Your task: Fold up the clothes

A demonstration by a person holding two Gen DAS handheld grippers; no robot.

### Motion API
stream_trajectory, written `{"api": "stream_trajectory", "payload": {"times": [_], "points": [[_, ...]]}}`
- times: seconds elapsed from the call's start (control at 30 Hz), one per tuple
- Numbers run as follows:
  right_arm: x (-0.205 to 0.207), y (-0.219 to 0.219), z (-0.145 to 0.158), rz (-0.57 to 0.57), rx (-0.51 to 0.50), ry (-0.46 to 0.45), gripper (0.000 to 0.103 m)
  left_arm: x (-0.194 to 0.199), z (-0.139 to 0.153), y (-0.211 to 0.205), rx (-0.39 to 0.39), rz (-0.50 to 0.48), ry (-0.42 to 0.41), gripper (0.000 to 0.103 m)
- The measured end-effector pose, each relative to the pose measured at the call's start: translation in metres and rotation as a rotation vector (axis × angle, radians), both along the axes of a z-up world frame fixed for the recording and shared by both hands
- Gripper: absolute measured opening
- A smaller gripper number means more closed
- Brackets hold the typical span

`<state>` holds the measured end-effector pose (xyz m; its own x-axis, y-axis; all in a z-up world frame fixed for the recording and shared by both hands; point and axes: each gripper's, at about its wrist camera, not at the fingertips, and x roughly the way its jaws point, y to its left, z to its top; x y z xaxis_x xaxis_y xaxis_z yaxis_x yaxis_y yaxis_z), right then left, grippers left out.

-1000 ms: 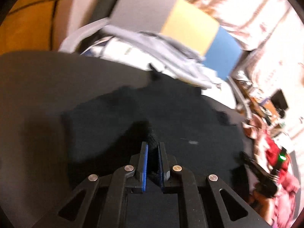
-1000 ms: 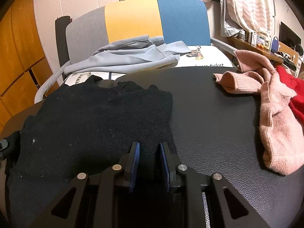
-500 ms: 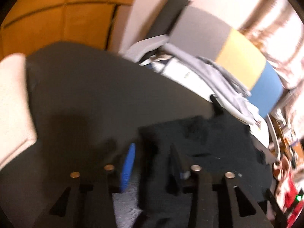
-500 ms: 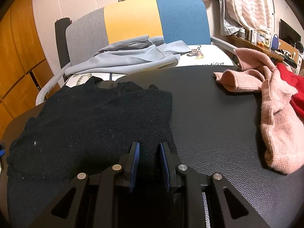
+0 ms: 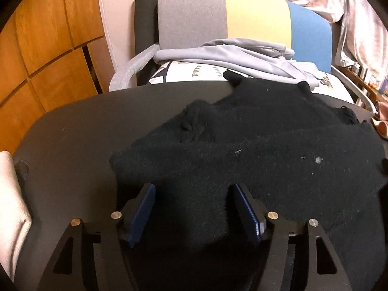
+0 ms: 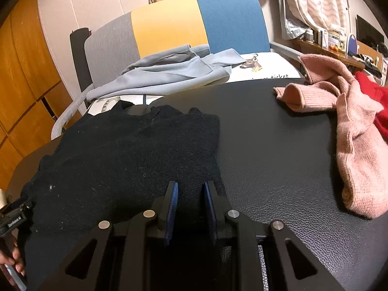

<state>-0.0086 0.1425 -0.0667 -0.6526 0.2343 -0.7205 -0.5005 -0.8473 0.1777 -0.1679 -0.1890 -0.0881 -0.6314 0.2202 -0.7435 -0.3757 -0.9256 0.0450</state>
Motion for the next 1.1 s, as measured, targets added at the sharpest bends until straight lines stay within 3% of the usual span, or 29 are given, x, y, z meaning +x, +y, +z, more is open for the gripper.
{"api": "stream_trajectory", "payload": {"times": [0.17,0.2,0.27,0.3,0.37,0.47,0.53,0.67,0.83,1.0,1.1], "points": [[-0.014,-0.014,0.012,0.117,0.119,-0.126,0.023,-0.014,0.016,-0.007,0.031,-0.033,-0.075,0.07],[-0.017,-0.014,0.017,0.141,0.118,-0.114,0.023,-0.023,0.024,-0.006,0.062,-0.031,-0.084,0.07],[-0.026,-0.004,0.035,0.182,0.03,-0.014,0.023,-0.04,0.041,-0.002,0.127,-0.027,-0.101,0.075],[-0.035,0.003,0.042,0.197,-0.042,0.034,0.027,-0.048,0.049,0.0,0.16,-0.025,-0.11,0.082],[-0.06,0.02,0.051,0.221,-0.199,0.101,0.029,-0.076,0.062,0.013,0.194,-0.019,-0.11,0.085],[-0.125,0.04,0.044,0.275,-0.408,0.073,0.03,-0.121,0.069,0.044,0.163,-0.025,-0.137,0.09],[-0.164,0.051,0.035,0.271,-0.481,0.057,0.03,-0.152,0.065,0.066,0.137,-0.016,-0.192,0.09],[-0.227,0.06,0.014,0.282,-0.57,0.013,0.033,-0.199,0.042,0.104,0.108,-0.036,-0.339,0.09],[-0.28,0.06,-0.021,0.292,-0.646,-0.086,0.034,-0.227,0.022,0.134,0.092,-0.063,-0.408,0.09],[-0.301,0.069,-0.038,0.272,-0.738,-0.046,0.034,-0.24,0.017,0.152,0.118,-0.088,-0.385,0.096],[-0.309,0.066,-0.041,0.273,-0.72,-0.036,0.029,-0.247,0.014,0.165,0.122,-0.101,-0.373,0.095]]}}
